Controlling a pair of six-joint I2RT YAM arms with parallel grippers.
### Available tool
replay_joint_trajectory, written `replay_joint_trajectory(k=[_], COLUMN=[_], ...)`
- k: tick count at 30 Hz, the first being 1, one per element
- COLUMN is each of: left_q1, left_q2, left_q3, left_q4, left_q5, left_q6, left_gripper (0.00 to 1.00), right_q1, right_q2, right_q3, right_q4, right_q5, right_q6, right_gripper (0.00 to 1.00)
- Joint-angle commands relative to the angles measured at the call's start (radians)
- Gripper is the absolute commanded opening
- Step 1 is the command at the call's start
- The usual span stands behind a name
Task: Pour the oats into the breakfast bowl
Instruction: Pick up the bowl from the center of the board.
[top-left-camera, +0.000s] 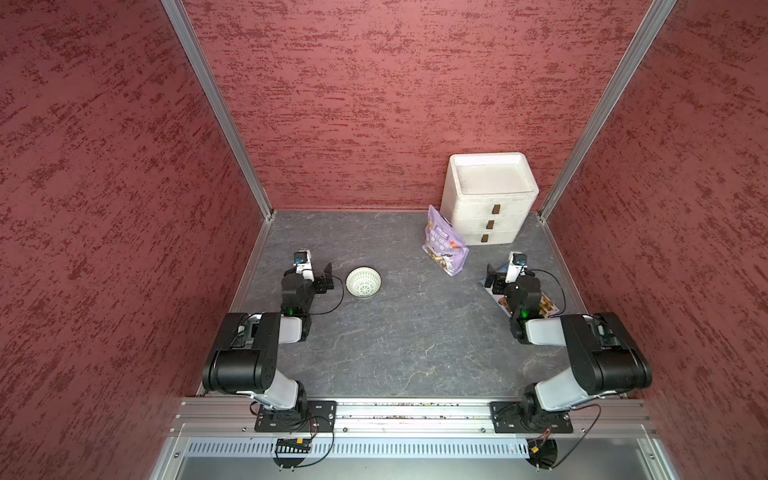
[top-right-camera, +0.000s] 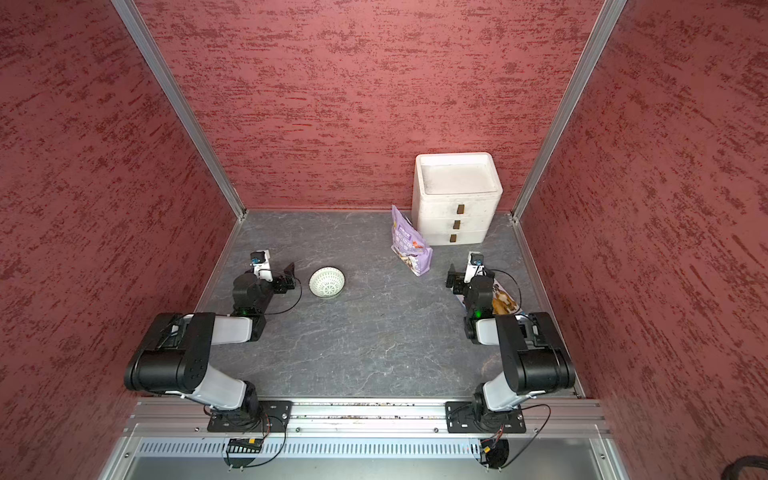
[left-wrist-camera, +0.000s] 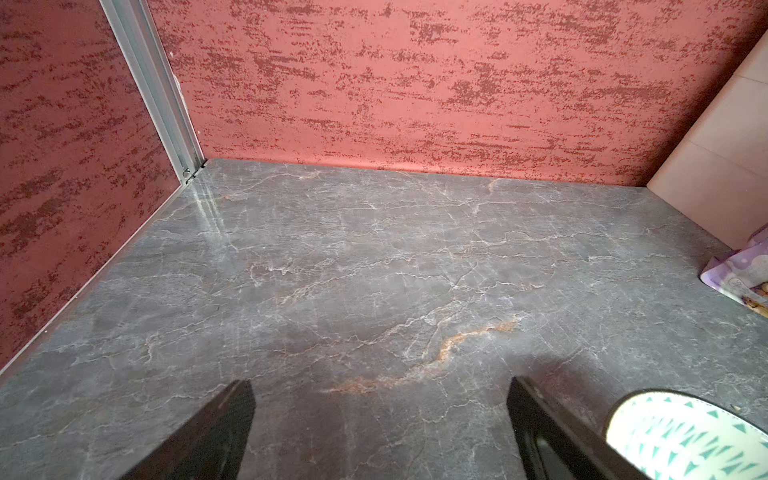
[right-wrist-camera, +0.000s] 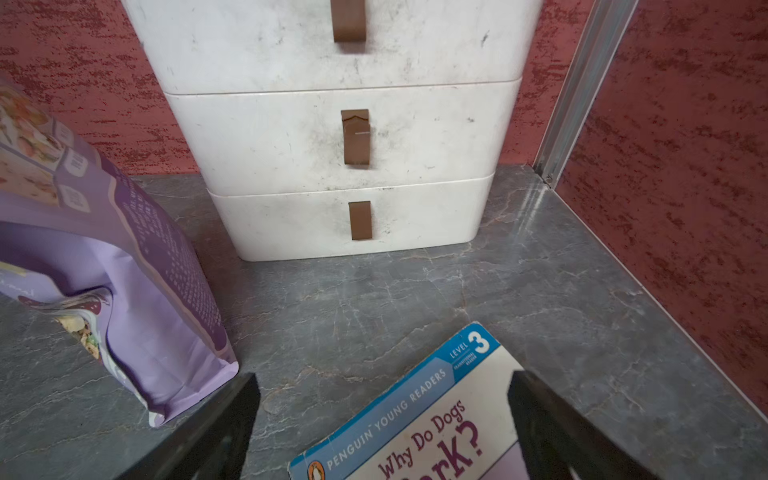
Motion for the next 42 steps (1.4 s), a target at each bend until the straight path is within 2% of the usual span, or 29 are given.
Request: replay_joint_trajectory(k=[1,11,14,16,17,19,22,23,25,26,27,28,30,31,32,34,37,39,42], left_q1=[0.009,0.011,0.001,0.001,0.002,0.0,0.008,0.02,0.066,0.082,0.098,0.128,0.201,0.228,0.23,0.177,0.02,-0.051,-0.11], left_q2=[-0.004,-0.004,-0.004,-0.018,-0.058,-0.185,-0.342,-0.383,-0.456,-0.479,-0.496,-0.501,-0.472,-0.449,-0.412,-0.367,-0.312,-0.278,-0.236], left_q3=[0.002,0.003,0.0,0.006,0.016,0.075,0.209,0.237,0.249,0.234,0.209,0.182,0.165,0.182,0.222,0.305,0.397,0.44,0.465], left_q4=[-0.002,-0.005,0.002,-0.017,-0.067,-0.285,-0.644,-0.714,-0.761,-0.751,-0.732,-0.697,-0.652,-0.68,-0.765,-0.938,-1.111,-1.188,-1.241], left_q5=[0.014,0.015,-0.008,-0.067,-0.093,-0.094,-0.096,-0.03,0.145,0.153,0.144,0.182,0.333,0.378,0.396,0.354,0.21,0.152,0.103], left_q6=[0.007,0.006,0.011,-0.01,-0.02,-0.027,-0.232,-0.3,-0.354,-0.392,-0.475,-0.555,-0.648,-0.676,-0.685,-0.642,-0.558,-0.559,-0.586], left_gripper=[1.0,1.0,1.0,1.0,1.0,1.0,1.0,1.0,1.0,1.0,1.0,1.0,1.0,1.0,1.0,0.98,0.99,0.98,0.93], right_q1=[-0.01,-0.011,-0.01,-0.01,-0.011,-0.008,0.007,0.016,0.018,0.018,0.017,0.018,0.017,0.015,0.01,0.009,0.009,0.009,0.008], right_q2=[0.002,0.002,0.003,-0.001,-0.008,-0.035,-0.093,-0.178,-0.347,-0.404,-0.443,-0.469,-0.51,-0.533,-0.566,-0.609,-0.617,-0.607,-0.603], right_q3=[0.008,0.007,0.006,0.003,0.0,0.0,-0.026,-0.018,0.082,0.143,0.195,0.228,0.258,0.27,0.26,0.252,0.294,0.325,0.344], right_q4=[-0.004,-0.005,-0.004,-0.003,0.004,-0.025,-0.001,-0.064,-0.395,-0.578,-0.732,-0.852,-1.074,-1.212,-1.271,-1.316,-1.442,-1.524,-1.587], right_q5=[-0.016,-0.016,-0.008,0.038,0.063,0.084,0.098,0.146,0.196,0.192,0.197,0.232,0.374,0.421,0.384,0.32,0.261,0.252,0.198], right_q6=[-0.011,-0.012,-0.011,0.004,0.013,0.026,0.0,0.007,0.081,0.119,0.179,0.251,0.483,0.585,0.602,0.628,0.676,0.694,0.668], right_gripper=[0.99,0.99,0.99,0.99,0.99,0.99,0.99,0.99,0.99,0.99,0.99,0.99,0.99,0.99,0.98,0.99,0.99,0.99,0.99])
